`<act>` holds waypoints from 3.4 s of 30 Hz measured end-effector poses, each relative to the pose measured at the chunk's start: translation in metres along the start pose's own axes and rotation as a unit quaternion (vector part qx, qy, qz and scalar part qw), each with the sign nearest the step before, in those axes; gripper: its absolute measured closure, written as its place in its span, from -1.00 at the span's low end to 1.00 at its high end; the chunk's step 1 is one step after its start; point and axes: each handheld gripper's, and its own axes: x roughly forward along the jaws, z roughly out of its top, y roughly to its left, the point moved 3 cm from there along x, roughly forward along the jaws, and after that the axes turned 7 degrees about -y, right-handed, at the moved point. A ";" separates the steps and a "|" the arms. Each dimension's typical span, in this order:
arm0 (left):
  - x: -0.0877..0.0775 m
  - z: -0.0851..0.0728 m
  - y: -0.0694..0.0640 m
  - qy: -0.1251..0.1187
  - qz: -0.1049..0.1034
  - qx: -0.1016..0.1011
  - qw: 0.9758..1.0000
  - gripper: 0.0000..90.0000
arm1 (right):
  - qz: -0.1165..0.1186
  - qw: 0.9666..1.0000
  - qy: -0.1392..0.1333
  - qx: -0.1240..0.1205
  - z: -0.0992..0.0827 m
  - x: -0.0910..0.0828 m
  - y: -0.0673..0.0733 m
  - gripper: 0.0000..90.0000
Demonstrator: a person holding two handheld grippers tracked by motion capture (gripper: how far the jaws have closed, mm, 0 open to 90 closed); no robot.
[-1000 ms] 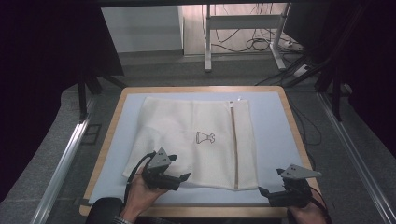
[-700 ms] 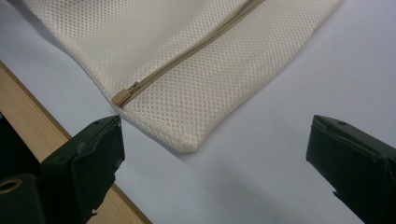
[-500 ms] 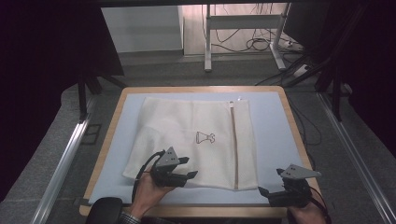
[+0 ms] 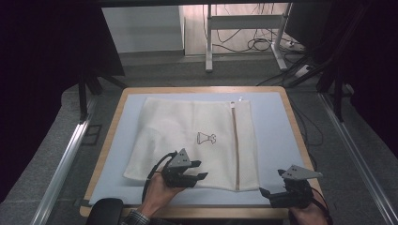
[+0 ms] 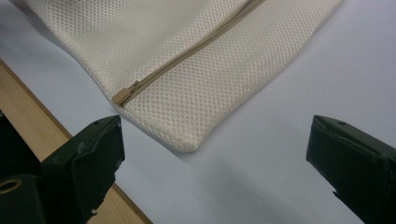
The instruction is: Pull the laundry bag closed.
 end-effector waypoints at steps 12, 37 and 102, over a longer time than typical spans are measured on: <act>0.023 0.004 -0.007 0.003 -0.019 0.014 1.000 0.28 | 0.002 1.000 0.001 -0.003 0.000 0.000 0.000 -0.90; 0.063 0.004 -0.026 0.019 -0.067 0.029 0.997 0.90 | 0.003 1.000 0.004 -0.007 0.000 0.001 0.001 -0.90; 0.085 -0.009 -0.027 0.056 -0.067 0.040 0.995 0.90 | 0.097 0.990 0.028 -0.095 0.018 0.061 0.037 -0.34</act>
